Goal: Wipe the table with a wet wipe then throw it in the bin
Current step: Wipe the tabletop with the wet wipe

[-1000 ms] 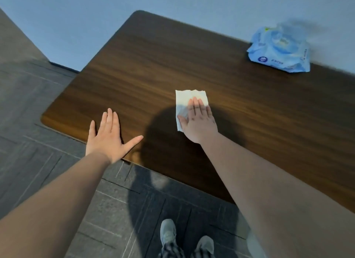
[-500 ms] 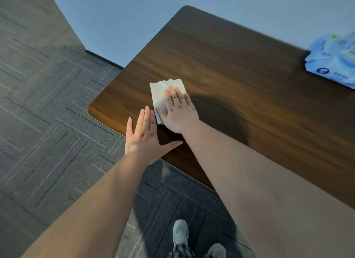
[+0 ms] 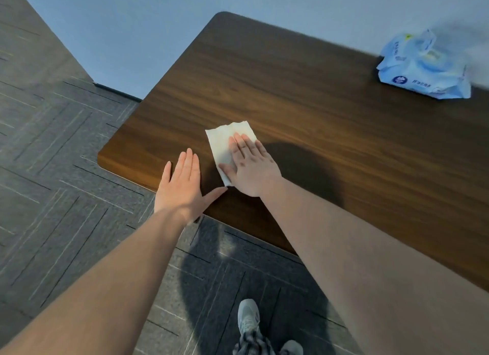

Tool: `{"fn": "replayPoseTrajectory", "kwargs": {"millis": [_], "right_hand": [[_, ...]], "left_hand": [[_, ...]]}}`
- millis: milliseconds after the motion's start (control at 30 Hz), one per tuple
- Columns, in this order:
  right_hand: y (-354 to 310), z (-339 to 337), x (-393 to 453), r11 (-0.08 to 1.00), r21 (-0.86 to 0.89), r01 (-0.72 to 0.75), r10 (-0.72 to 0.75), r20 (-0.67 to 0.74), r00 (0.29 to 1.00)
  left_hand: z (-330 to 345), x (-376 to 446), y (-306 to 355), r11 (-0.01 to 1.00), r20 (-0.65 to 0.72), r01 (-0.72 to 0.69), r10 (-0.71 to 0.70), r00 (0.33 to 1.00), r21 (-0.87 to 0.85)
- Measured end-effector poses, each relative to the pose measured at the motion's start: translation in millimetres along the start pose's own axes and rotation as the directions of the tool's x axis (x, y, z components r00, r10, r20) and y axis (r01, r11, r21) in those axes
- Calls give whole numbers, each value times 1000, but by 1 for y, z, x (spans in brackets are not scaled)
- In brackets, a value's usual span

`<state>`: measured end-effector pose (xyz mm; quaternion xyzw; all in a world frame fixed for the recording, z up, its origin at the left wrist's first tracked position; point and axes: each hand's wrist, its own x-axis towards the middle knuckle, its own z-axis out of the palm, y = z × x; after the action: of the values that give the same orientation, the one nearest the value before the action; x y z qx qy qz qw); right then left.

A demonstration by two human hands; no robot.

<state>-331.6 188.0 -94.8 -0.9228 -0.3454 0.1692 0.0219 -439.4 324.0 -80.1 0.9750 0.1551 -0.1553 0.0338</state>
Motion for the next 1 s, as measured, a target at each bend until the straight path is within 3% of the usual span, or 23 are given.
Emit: {"fn": "replayPoseTrajectory", "kwargs": {"millis": [233, 400, 667, 900, 1000], "right_hand": [[89, 10, -79, 970, 64, -235, 236, -16, 972], [167, 24, -151, 893, 79, -442, 447, -64, 892], [283, 49, -284, 700, 123, -703, 714, -139, 686], [349, 62, -371, 482, 203, -853, 875, -50, 482], [370, 67, -401, 424, 227, -877, 904, -36, 427]], "left_hand": [[-5, -14, 49, 982, 18, -170, 169, 986, 85], [0, -24, 129, 947, 62, -320, 317, 946, 36], [14, -48, 260, 838, 67, -545, 543, 837, 24], [31, -65, 351, 749, 36, -662, 661, 749, 24], [41, -75, 381, 737, 66, -675, 673, 737, 23]]}}
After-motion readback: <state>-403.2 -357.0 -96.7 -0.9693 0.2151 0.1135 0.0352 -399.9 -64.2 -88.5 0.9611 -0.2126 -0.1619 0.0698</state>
